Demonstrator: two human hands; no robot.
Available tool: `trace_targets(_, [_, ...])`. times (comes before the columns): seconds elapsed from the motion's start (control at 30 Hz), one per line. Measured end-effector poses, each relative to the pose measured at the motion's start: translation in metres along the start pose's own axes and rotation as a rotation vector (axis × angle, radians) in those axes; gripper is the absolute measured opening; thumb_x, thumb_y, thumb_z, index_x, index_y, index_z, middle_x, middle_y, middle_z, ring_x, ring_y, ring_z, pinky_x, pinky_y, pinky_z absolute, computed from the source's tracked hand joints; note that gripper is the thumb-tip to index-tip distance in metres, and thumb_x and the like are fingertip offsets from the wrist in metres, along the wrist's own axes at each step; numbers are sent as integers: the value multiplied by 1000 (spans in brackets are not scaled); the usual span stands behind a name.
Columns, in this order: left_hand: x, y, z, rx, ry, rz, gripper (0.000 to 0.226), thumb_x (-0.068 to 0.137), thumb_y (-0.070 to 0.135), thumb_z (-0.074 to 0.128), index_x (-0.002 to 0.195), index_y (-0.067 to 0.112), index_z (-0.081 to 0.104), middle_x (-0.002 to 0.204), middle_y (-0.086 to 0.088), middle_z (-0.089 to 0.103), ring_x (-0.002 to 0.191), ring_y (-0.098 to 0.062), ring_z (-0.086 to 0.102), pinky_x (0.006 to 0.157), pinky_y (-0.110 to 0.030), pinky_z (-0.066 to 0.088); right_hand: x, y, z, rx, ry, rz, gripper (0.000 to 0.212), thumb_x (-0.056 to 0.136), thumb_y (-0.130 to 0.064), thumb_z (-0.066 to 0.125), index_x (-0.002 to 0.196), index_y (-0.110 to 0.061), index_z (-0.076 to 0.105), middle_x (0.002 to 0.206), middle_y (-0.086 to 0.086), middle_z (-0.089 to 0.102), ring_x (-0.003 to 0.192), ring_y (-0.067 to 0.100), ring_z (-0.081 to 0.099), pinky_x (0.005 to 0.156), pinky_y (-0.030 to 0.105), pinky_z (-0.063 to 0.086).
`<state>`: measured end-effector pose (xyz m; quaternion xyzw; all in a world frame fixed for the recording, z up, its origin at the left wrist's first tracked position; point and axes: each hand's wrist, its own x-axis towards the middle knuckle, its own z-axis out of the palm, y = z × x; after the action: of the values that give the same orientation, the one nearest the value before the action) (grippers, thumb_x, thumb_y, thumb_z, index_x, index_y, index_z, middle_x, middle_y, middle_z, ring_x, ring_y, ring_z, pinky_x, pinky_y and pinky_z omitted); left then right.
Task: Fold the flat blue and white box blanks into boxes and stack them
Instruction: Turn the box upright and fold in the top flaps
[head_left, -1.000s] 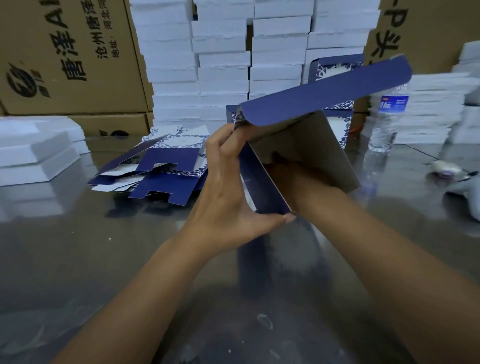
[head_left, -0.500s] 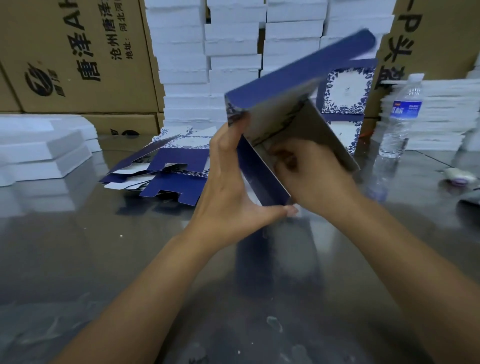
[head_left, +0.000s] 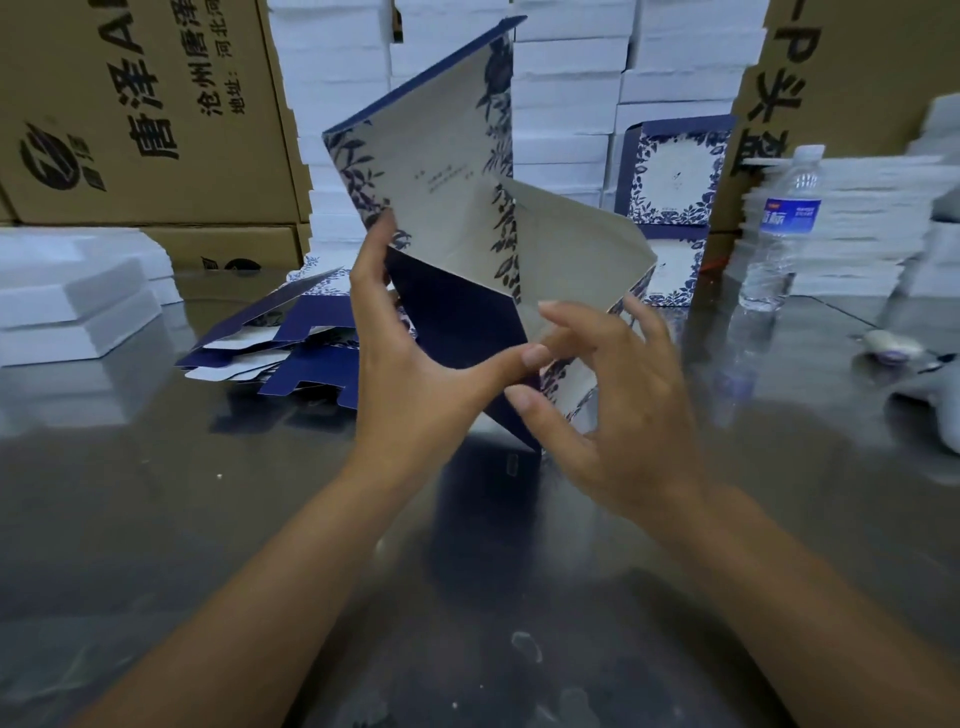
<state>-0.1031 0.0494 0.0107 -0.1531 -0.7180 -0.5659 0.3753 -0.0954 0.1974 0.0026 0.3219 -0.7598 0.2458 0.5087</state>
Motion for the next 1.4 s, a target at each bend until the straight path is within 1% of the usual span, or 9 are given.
trace_targets(0.3, [3,0,-1,17,100,108,52,97,20,52,144,21,31,145,13,37,131,-8,40,106,-34,40,1,-2,2,16,126,38,57,84,-16,57,133,-11,28,120,-4,41,94,10,47,86,50,49])
trace_targets(0.47, [1,0,0,45,118,116,51,96,13,52,143,19,34,142,10,42,128,-12,43,104,-36,41,4,-1,-1,-81,87,86,32,88,-21,59,117,-10,64,126,20,48,118,25,44,96,57,39])
trace_targets(0.6, [2,-2,0,78,61,141,35,93,13,53,125,29,51,117,11,50,105,5,47,91,-16,41,5,-6,-3,-111,26,214,25,87,-33,55,98,-19,73,110,5,64,121,27,49,106,63,20])
trace_targets(0.7, [-2,-2,3,96,-91,99,8,89,27,58,92,32,64,112,-1,46,109,0,41,91,-9,34,6,-8,-4,-94,41,225,22,87,-33,57,87,-18,74,87,-2,67,112,25,56,107,62,18])
trace_targets(0.83, [-5,2,6,41,-200,14,14,90,30,60,78,38,57,109,14,37,127,-3,30,93,1,25,5,-11,-3,-33,47,256,26,89,-32,52,79,-15,69,79,-9,59,93,19,56,108,57,20])
trace_targets(0.97, [-5,1,7,18,-233,-11,18,92,28,58,76,36,56,109,2,43,130,-24,31,97,-9,31,6,-11,-2,-67,77,218,28,90,-28,52,72,-12,66,77,-15,47,90,14,50,108,50,19])
trace_targets(1.07, [-3,1,7,23,-264,-33,20,93,28,55,74,34,55,110,-16,50,127,-19,30,91,-3,28,5,-11,-1,-91,81,207,28,91,-27,52,70,-12,63,73,-14,49,85,12,47,105,48,21])
trace_targets(1.27, [-1,0,6,19,-281,-20,22,95,24,53,74,31,54,107,-19,53,121,-13,32,90,3,22,5,-9,-1,-157,83,177,28,91,-28,51,71,-12,62,70,-7,60,78,17,54,105,48,22])
trace_targets(1.4, [2,-2,3,20,-260,-15,25,95,22,53,72,32,52,103,-23,51,109,-8,35,88,3,21,5,-5,-1,-167,77,154,30,92,-28,48,71,-12,61,70,-14,46,74,16,53,104,46,25])
